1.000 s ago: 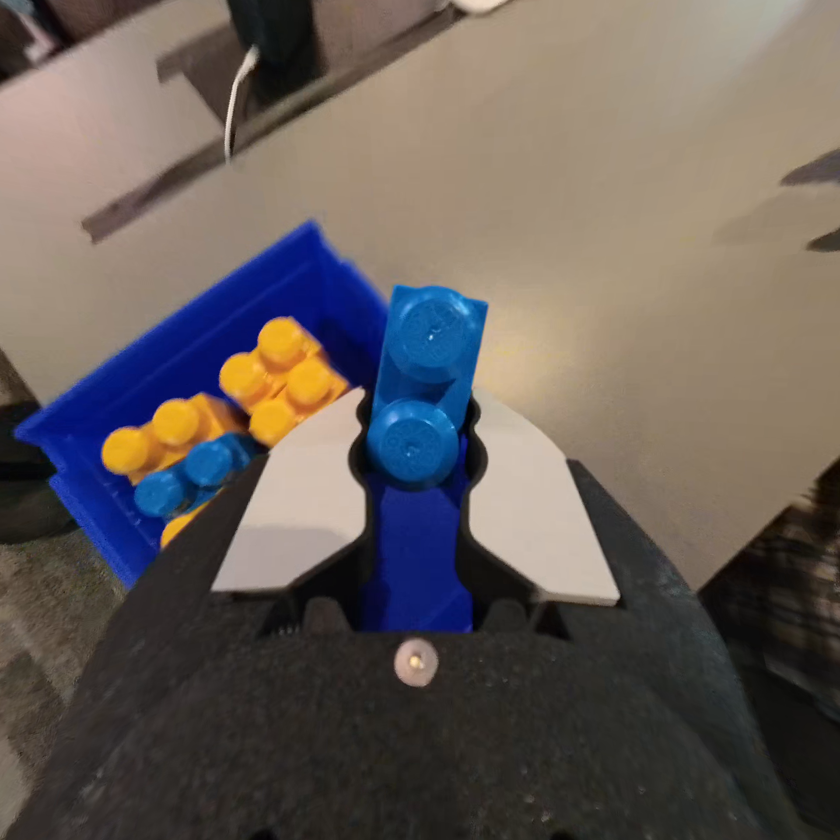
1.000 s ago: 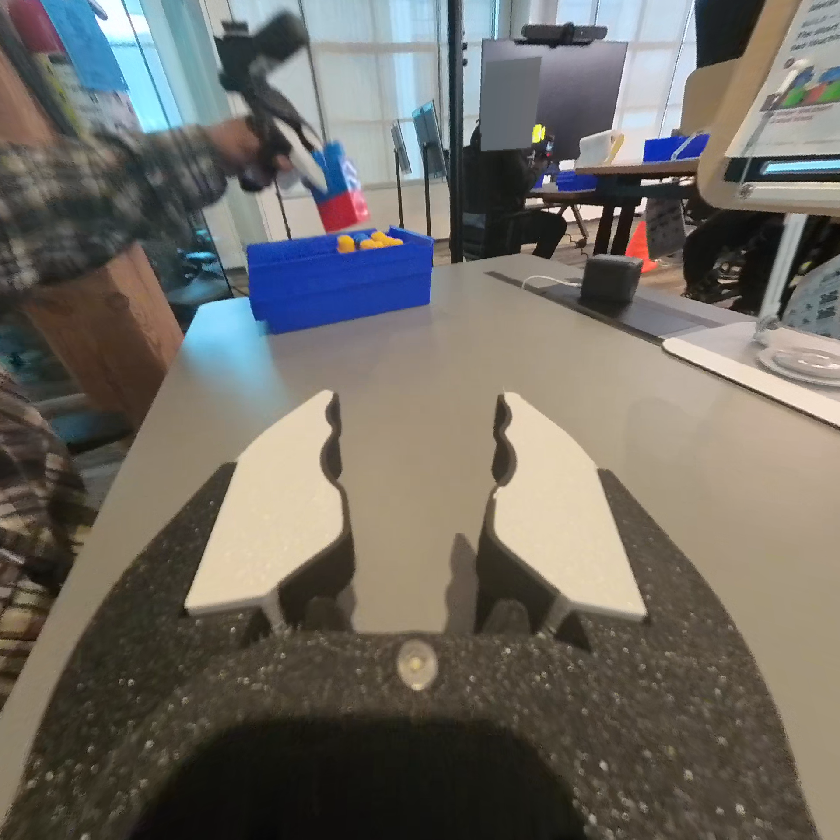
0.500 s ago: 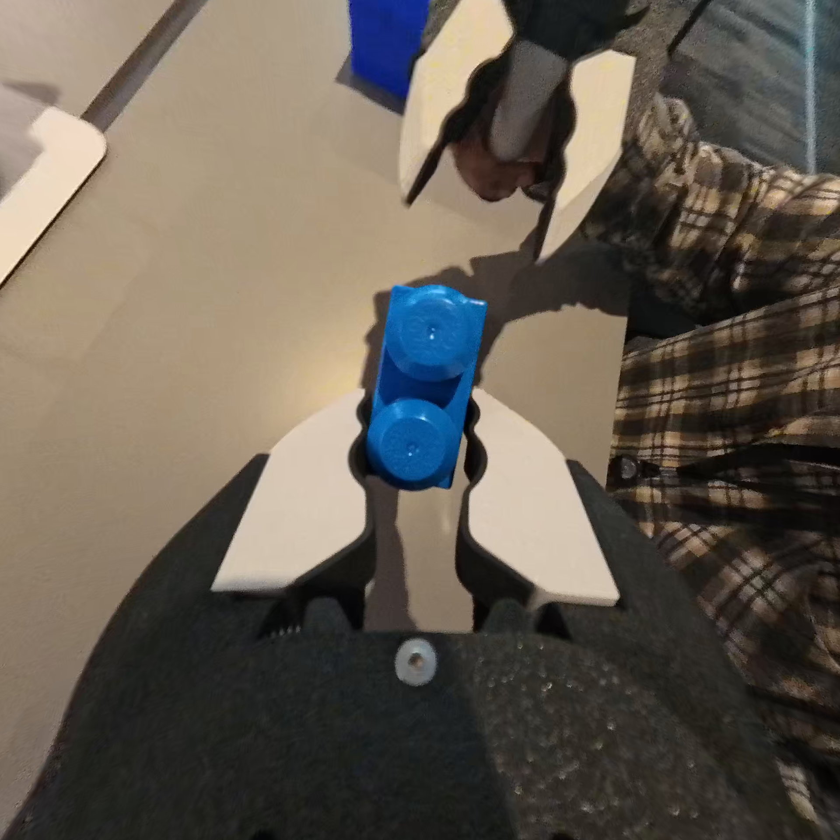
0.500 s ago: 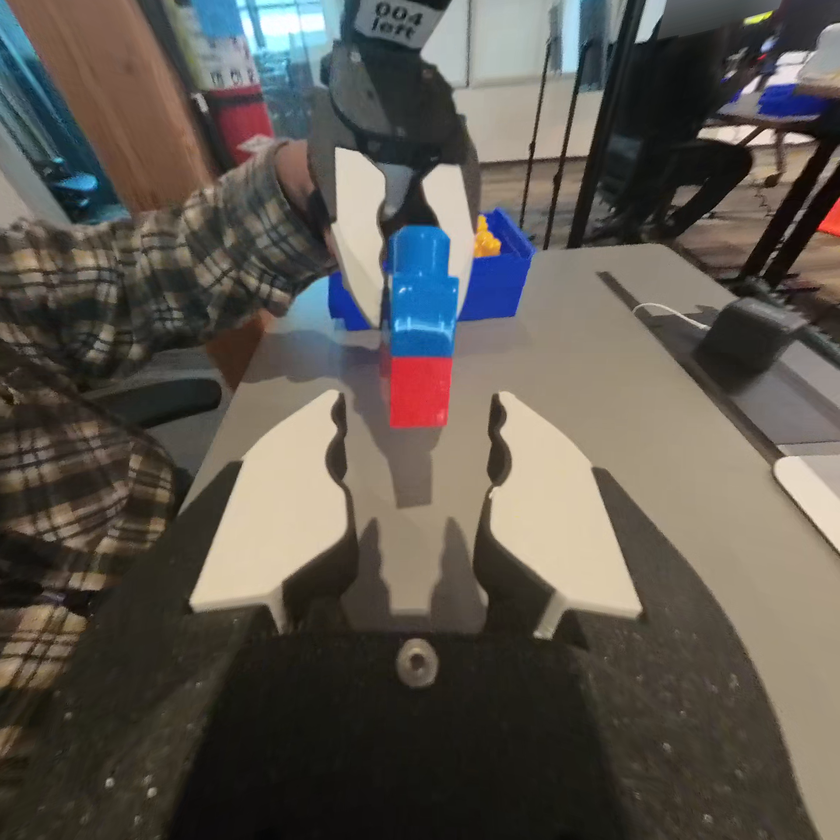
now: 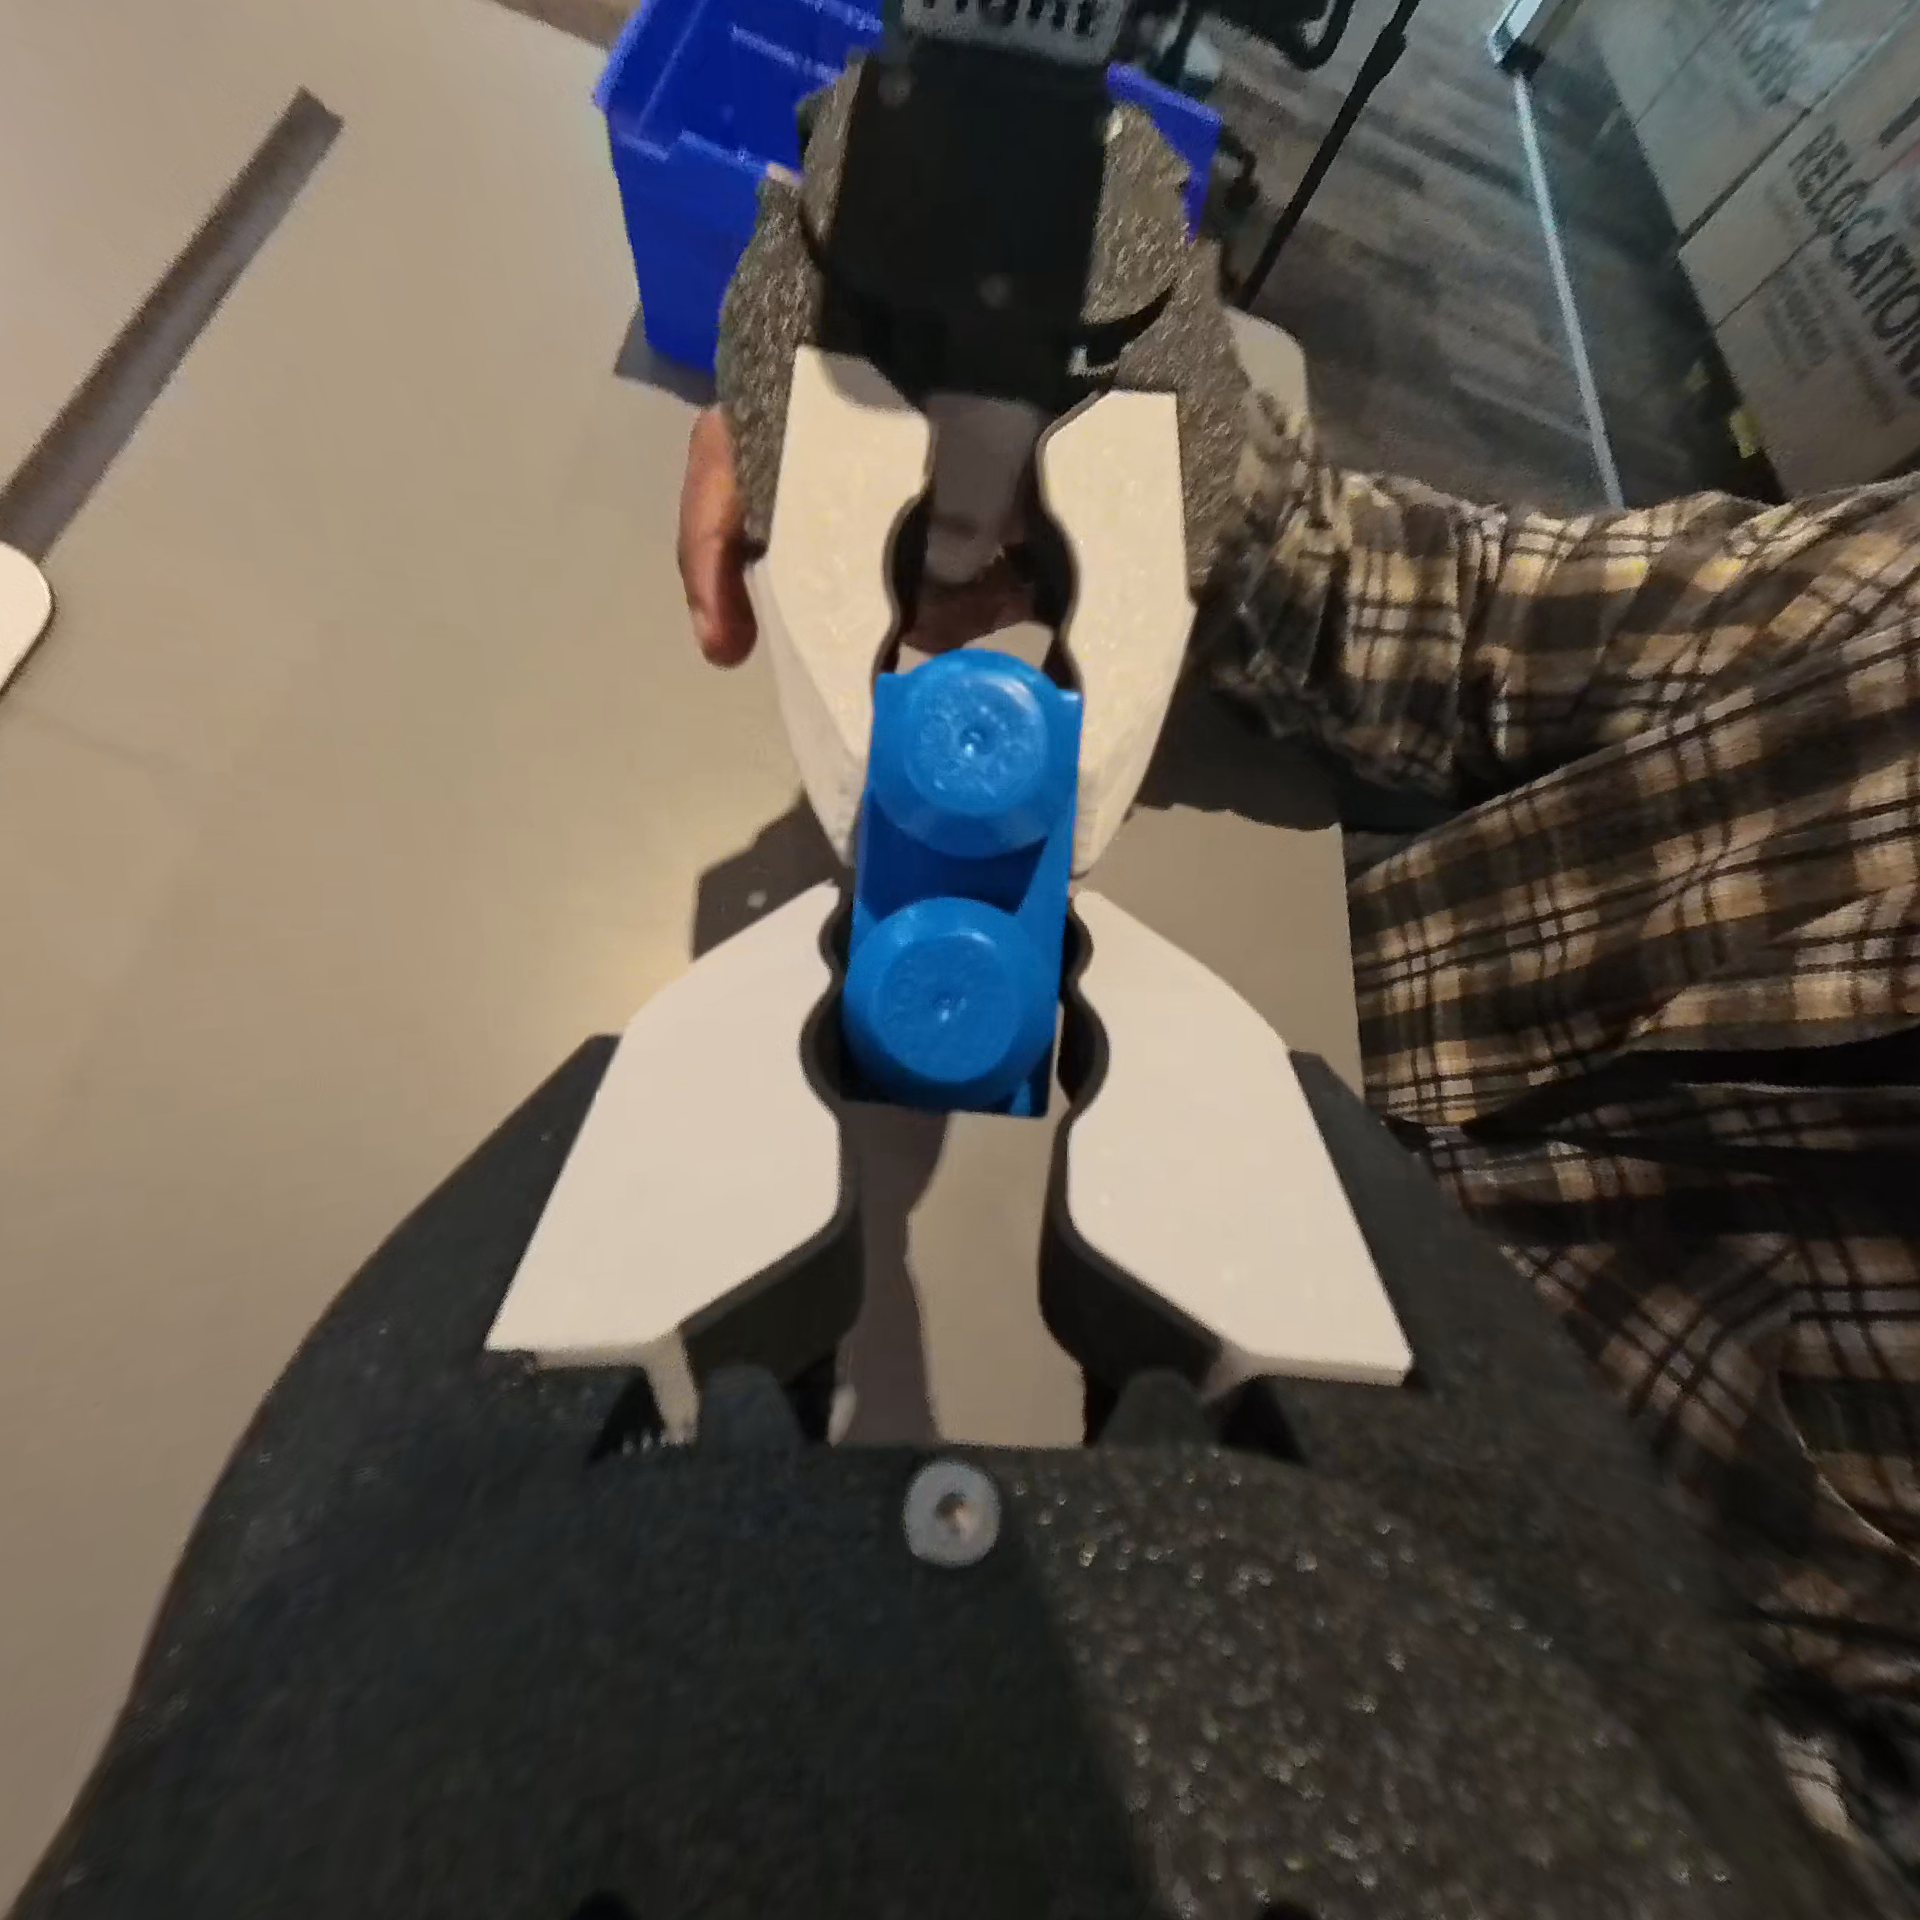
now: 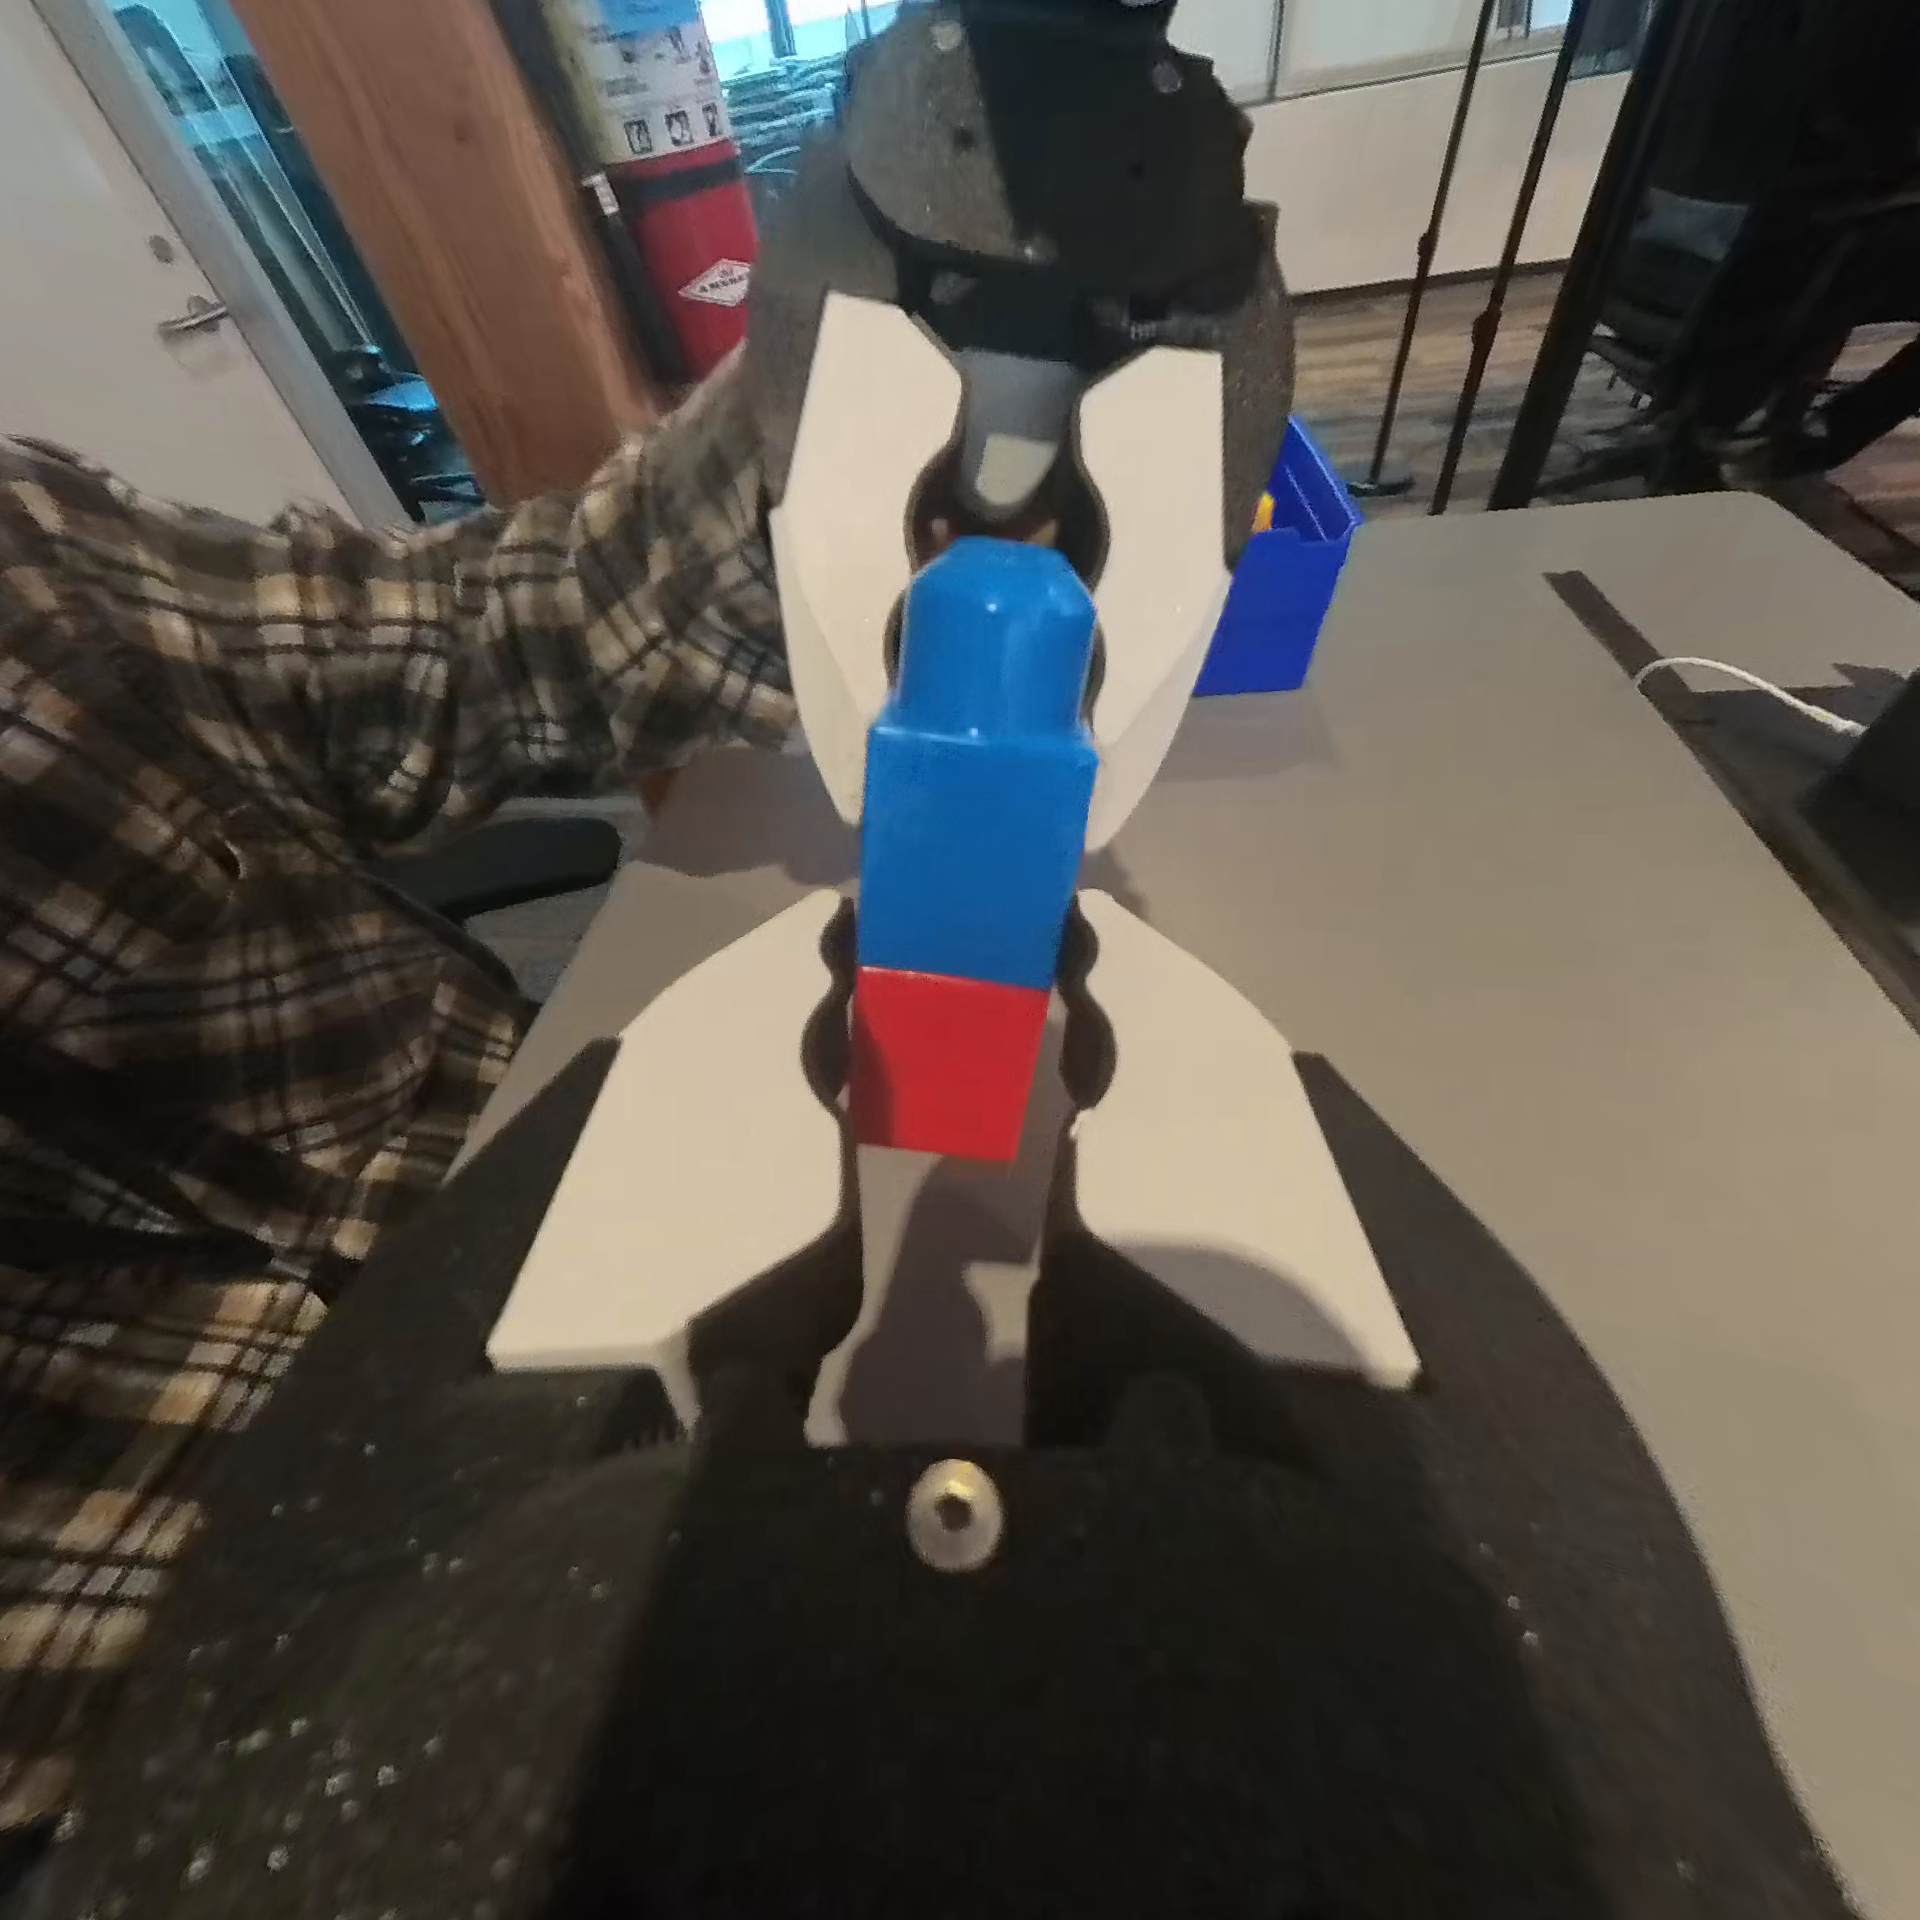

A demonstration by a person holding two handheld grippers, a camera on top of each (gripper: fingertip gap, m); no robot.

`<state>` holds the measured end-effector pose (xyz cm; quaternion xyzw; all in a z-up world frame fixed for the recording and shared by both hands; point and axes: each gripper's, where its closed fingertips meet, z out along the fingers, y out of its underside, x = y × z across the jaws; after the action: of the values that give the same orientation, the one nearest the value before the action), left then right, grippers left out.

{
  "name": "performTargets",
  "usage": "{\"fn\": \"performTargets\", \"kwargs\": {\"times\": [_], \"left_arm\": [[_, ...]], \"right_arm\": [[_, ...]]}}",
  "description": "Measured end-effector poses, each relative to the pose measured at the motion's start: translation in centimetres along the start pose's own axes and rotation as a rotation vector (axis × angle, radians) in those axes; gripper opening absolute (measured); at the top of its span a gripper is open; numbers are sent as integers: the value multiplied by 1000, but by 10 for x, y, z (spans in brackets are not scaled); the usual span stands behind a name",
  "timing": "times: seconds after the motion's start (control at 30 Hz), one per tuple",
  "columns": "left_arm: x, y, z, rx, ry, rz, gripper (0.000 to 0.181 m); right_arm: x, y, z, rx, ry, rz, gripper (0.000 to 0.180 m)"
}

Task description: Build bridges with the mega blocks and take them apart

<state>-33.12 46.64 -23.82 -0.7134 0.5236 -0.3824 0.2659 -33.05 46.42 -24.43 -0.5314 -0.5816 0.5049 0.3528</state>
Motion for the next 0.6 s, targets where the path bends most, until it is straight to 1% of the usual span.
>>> {"fn": "performTargets", "kwargs": {"times": [0.07,0.1,0.13,0.17,0.3,0.4,0.5,0.6], "left_arm": [[3,-11,-1,71,45,13,37],[3,-17,-2,119,64,10,45],[2,-23,-4,167,75,7,56],[1,-27,-6,213,87,8,62],[-6,-38,-6,385,156,-14,64],[-13,-42,-5,489,201,-42,64],[-21,-42,-2,541,202,-56,62],[-27,-43,-2,558,178,-76,69]], "right_arm": [[0,-3,-4,34,-21,-9,36],[3,-4,-5,51,-12,-1,36],[8,-4,-8,64,7,5,36],[12,-4,-10,81,19,12,36],[20,-15,-24,207,6,80,36],[26,-17,-29,252,7,119,36],[29,-20,-32,312,-16,164,36],[33,-23,-33,353,-14,193,36]]}}
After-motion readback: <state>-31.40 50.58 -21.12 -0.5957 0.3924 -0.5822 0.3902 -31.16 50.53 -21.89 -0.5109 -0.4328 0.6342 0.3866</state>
